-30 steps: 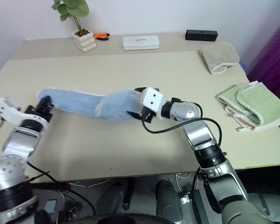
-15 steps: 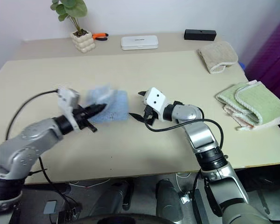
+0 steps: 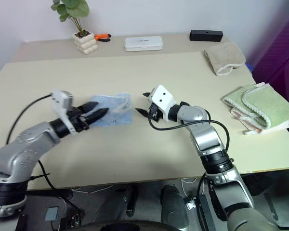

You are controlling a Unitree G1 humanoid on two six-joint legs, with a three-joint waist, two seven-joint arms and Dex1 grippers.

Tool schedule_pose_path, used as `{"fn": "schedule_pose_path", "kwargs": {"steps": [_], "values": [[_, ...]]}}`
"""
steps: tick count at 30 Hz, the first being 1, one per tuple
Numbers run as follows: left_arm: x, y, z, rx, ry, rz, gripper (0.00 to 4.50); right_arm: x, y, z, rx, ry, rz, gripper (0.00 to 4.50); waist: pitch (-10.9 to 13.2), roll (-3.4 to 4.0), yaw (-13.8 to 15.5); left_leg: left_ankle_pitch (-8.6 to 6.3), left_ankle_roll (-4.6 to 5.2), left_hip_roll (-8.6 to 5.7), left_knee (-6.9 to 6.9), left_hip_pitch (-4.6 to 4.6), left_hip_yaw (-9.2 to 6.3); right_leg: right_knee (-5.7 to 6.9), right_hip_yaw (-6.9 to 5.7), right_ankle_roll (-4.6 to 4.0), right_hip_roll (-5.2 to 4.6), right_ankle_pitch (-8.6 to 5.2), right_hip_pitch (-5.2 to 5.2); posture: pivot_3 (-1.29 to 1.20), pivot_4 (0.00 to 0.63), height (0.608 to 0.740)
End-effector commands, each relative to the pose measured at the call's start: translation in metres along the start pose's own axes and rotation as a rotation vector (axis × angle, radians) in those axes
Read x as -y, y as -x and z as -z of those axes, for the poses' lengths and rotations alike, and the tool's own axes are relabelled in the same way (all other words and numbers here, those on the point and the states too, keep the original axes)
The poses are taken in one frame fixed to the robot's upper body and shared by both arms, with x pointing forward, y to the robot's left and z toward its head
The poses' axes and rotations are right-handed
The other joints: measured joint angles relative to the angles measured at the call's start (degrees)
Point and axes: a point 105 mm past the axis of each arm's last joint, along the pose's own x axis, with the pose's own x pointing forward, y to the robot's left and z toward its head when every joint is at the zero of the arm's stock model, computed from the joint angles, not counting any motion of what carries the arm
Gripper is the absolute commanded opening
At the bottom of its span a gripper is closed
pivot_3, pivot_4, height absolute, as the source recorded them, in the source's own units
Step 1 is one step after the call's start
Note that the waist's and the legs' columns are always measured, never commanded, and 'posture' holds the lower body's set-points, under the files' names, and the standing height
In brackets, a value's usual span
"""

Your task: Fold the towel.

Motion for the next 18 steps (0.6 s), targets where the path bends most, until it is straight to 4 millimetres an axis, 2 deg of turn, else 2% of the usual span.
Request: {"fn": "schedule_pose_path", "kwargs": {"steps": [1, 3, 7, 9, 12, 14, 17, 18], "values": [[-0.029, 0.016, -0.024, 0.069, -0.12, -0.17, 1.51, -0.004, -0.016, -0.035, 0.111, -0.026, -0.023, 1.05, 0.0, 0.0, -0.03, 0.0, 0.0, 0.0, 0.01, 0.0, 0.0, 0.0, 0.0, -0.01, 0.0, 0.01, 0.01, 0.0, 0.15, 0.74], [-0.041, 0.015, -0.019, 0.036, -0.173, -0.242, 0.5, -0.01, -0.03, -0.038, 0.113, -0.054, -0.04, 0.06, 0.0, 0.01, 0.02, 0.0, 0.0, 0.0, 0.0, 0.01, 0.01, -0.01, 0.0, -0.02, 0.01, 0.01, 0.01, 0.0, 0.15, 0.74], [-0.053, 0.0, -0.002, 0.006, -0.174, -0.317, 0.5, -0.031, -0.062, -0.023, 0.04, -0.101, -0.103, 0.06, -0.02, -0.02, 0.21, 0.0, -0.01, -0.02, 0.0, 0.01, -0.01, -0.02, -0.01, -0.02, 0.02, 0.02, 0.03, 0.0, 0.15, 0.74], [-0.053, -0.009, 0.023, -0.076, -0.185, -0.307, 0.5, -0.037, -0.077, -0.004, -0.033, -0.138, -0.098, 0.06, -0.03, -0.04, 0.21, 0.0, -0.01, -0.05, 0.02, 0.01, -0.01, -0.02, -0.03, -0.02, 0.02, 0.03, 0.03, 0.0, 0.15, 0.74], [-0.056, -0.012, 0.054, -0.198, -0.247, -0.305, 0.5, -0.043, -0.087, 0.022, -0.13, -0.158, -0.089, 0.06, -0.03, -0.04, -0.08, 0.01, -0.01, -0.06, -0.01, 0.02, 0.02, 0.0, 0.0, 0.05, 0.02, 0.14, 0.0, 0.0, 0.15, 0.74], [-0.057, -0.01, 0.065, -0.225, -0.252, -0.31, 0.5, -0.046, -0.087, 0.037, -0.182, -0.148, -0.086, 0.06, -0.02, -0.03, -0.16, 0.01, -0.01, -0.06, -0.04, 0.01, 0.01, 0.01, 0.0, 0.05, 0.02, 0.17, -0.04, 0.0, 0.15, 0.74], [-0.058, -0.005, 0.066, -0.197, -0.231, -0.319, 0.5, -0.044, -0.081, 0.047, -0.199, -0.136, -0.064, 0.06, -0.04, 0.0, -0.28, 0.0, -0.03, -0.04, -0.07, 0.02, 0.01, 0.04, 0.0, 0.06, 0.03, 0.17, -0.07, 0.0, 0.15, 0.74], [-0.056, -0.002, 0.053, -0.114, -0.207, -0.321, 0.5, -0.038, -0.077, 0.041, -0.171, -0.155, -0.045, 0.06, -0.04, 0.0, -0.28, -0.01, -0.03, -0.04, -0.06, 0.03, 0.0, 0.06, 0.0, 0.06, 0.03, 0.17, -0.07, 0.0, 0.15, 0.74]]}}
